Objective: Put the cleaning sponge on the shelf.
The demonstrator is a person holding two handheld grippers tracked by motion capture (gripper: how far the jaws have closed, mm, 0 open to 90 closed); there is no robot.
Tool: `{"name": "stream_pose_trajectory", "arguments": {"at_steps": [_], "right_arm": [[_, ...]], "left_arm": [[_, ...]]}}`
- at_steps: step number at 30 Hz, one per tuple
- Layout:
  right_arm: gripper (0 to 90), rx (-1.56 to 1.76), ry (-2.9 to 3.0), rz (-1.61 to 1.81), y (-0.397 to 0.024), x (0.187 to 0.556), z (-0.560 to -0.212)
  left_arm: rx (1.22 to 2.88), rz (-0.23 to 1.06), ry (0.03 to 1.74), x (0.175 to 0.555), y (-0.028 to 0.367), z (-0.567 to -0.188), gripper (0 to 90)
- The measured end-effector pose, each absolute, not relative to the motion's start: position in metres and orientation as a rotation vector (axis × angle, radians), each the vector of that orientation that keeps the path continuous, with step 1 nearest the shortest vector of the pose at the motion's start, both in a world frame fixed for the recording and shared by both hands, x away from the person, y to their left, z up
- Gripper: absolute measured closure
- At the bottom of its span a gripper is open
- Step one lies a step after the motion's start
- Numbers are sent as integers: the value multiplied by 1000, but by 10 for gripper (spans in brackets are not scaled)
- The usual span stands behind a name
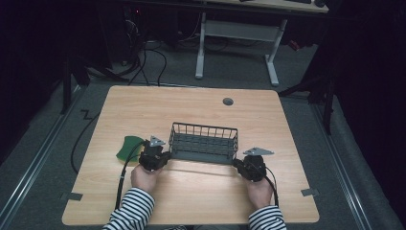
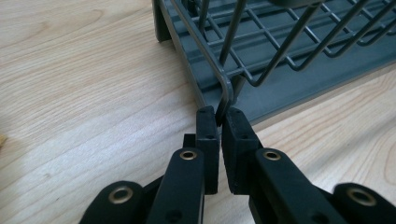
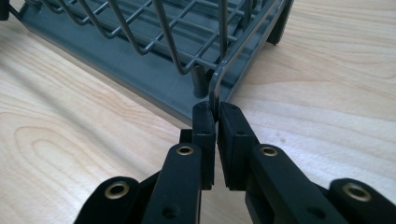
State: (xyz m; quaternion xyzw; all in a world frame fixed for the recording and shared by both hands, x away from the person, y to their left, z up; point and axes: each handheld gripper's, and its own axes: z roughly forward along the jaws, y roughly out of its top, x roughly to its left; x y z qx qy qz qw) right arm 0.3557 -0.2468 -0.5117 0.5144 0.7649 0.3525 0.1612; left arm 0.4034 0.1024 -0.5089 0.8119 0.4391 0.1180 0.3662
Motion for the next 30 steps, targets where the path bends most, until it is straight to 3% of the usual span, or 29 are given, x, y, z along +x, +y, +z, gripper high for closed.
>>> {"name": "stream_pose_trajectory", "arguments": {"at_steps": [2, 3, 4, 5, 6, 7, 9, 11, 15, 30], "right_arm": [[852, 1464, 2188, 1011, -246, 354, -512], [762, 1477, 2193, 1021, -245, 355, -514], [762, 1477, 2193, 1021, -245, 355, -514], [651, 1493, 2202, 1013, -246, 355, -517], [651, 1493, 2202, 1013, -246, 355, -517], [544, 1502, 2196, 1001, -247, 354, -519], [468, 1521, 2183, 1000, -251, 352, -519], [434, 1528, 2181, 999, -253, 351, -519], [374, 1500, 2158, 975, -263, 341, -518], [317, 1544, 1966, 828, -314, 334, -531]], "left_arm": [[2075, 299, 1134, 402, 104, -510, 845], [2063, 291, 1145, 402, 105, -511, 800], [2058, 294, 1155, 402, 106, -511, 800], [2057, 295, 1162, 402, 107, -512, 716], [2053, 297, 1169, 402, 108, -512, 716], [2045, 311, 1179, 399, 111, -513, 622], [2035, 331, 1194, 397, 114, -512, 508], [2025, 335, 1201, 394, 116, -511, 402], [2000, 328, 1212, 382, 128, -506, 317], [1949, 440, 1223, 347, 179, -488, 258]]}}
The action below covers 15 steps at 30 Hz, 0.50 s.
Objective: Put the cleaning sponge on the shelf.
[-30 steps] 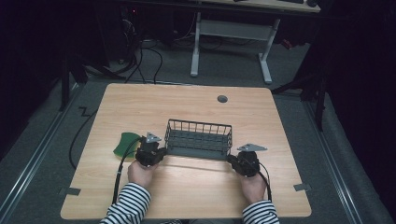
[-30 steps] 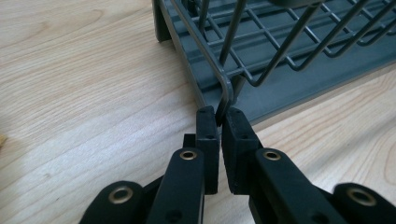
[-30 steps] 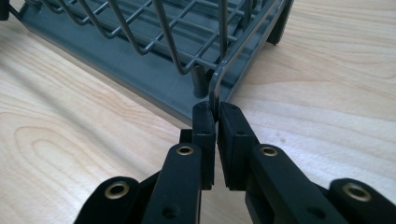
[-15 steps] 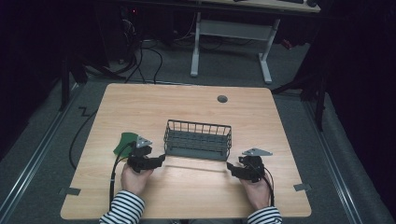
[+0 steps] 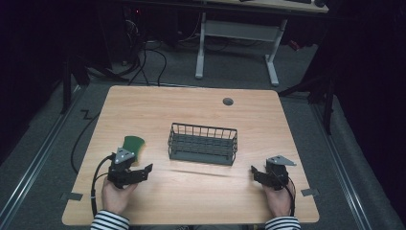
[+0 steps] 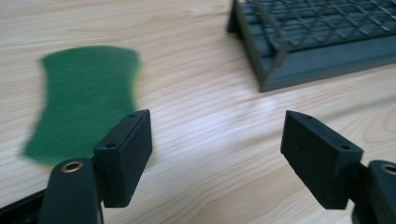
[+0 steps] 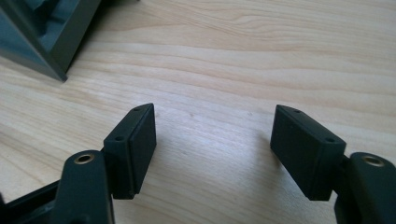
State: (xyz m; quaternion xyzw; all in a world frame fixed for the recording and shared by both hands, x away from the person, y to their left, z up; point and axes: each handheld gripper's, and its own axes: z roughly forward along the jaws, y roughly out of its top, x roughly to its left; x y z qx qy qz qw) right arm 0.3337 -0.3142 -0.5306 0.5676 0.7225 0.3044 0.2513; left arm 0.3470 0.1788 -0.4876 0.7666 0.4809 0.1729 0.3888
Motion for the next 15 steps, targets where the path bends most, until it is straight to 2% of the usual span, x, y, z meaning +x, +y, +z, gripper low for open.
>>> {"name": "stream_pose_trajectory", "arguments": {"at_steps": [7, 10, 15], "right_arm": [[319, 1552, 1958, 826, -315, 336, -531], [306, 1543, 1966, 826, -316, 337, -531], [305, 1546, 1966, 826, -315, 336, -531]], "left_arm": [[1932, 477, 1320, 354, 212, -480, 254], [1941, 450, 1390, 371, 227, -477, 254], [1964, 428, 1404, 393, 228, -473, 254]]}}
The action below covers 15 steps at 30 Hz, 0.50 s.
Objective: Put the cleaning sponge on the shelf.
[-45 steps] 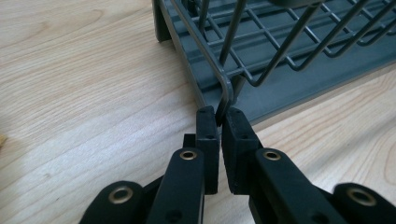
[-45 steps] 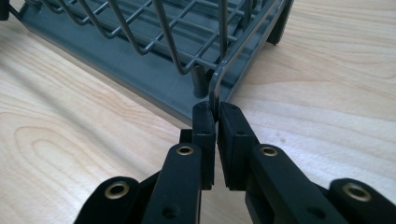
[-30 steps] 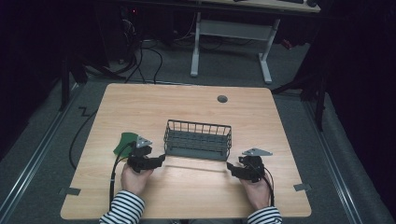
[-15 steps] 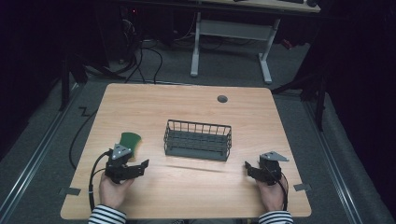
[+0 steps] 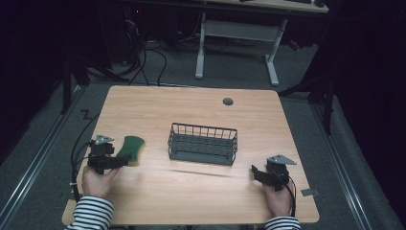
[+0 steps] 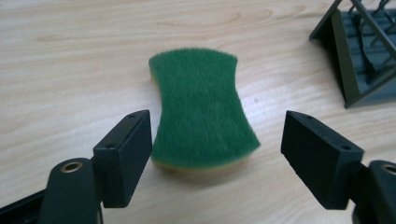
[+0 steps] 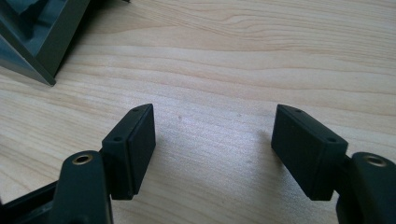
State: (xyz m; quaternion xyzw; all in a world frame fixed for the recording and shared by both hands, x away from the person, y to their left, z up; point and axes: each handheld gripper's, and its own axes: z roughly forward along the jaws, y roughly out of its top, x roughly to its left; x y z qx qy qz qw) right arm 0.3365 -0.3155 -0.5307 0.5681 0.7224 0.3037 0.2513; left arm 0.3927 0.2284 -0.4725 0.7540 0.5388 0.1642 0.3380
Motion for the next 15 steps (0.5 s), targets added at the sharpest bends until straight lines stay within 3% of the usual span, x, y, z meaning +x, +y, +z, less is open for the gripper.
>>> {"name": "stream_pose_trajectory", "arguments": {"at_steps": [9, 15], "right_arm": [[305, 1543, 1967, 826, -316, 337, -531], [305, 1547, 1965, 827, -315, 337, -531]], "left_arm": [[2113, 434, 1379, 422, 211, -474, 246], [2153, 385, 1450, 445, 203, -479, 222]]}}
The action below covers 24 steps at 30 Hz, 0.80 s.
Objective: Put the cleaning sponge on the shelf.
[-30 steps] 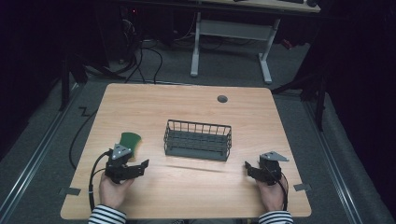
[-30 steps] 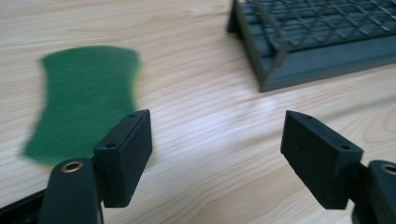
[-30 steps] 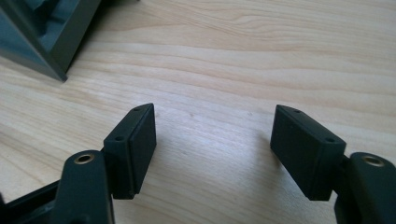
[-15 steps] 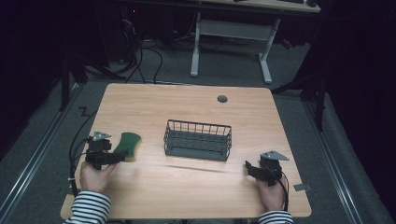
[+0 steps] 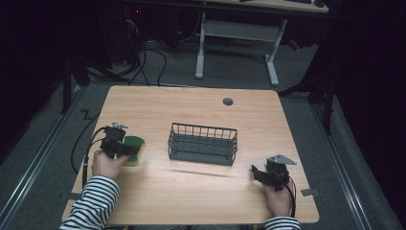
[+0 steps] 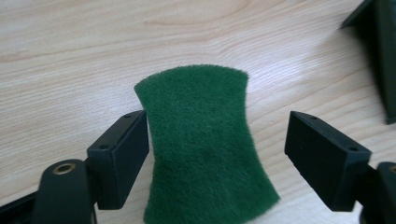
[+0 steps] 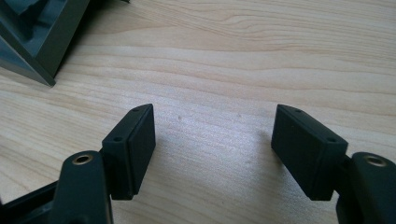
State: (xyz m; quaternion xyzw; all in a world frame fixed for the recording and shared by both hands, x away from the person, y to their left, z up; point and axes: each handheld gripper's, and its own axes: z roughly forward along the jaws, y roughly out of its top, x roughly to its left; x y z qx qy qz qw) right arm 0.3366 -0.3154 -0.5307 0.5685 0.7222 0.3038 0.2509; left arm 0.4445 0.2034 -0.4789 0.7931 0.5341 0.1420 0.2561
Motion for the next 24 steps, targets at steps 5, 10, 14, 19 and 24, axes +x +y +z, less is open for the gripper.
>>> {"name": "stream_pose_trajectory", "arguments": {"at_steps": [5, 10, 14, 19, 24], "right_arm": [[305, 1548, 1965, 828, -315, 337, -531], [305, 1548, 1965, 830, -316, 337, -531], [305, 1551, 1964, 830, -315, 337, -531], [305, 1551, 1963, 830, -315, 337, -531], [305, 1549, 1964, 830, -315, 337, -531]], "left_arm": [[2183, 381, 1479, 454, 199, -483, 214], [2192, 357, 1515, 459, 198, -488, 212], [2208, 341, 1552, 463, 199, -494, 211], [2200, 332, 1568, 465, 199, -496, 239], [2196, 307, 1581, 467, 200, -498, 254]]}}
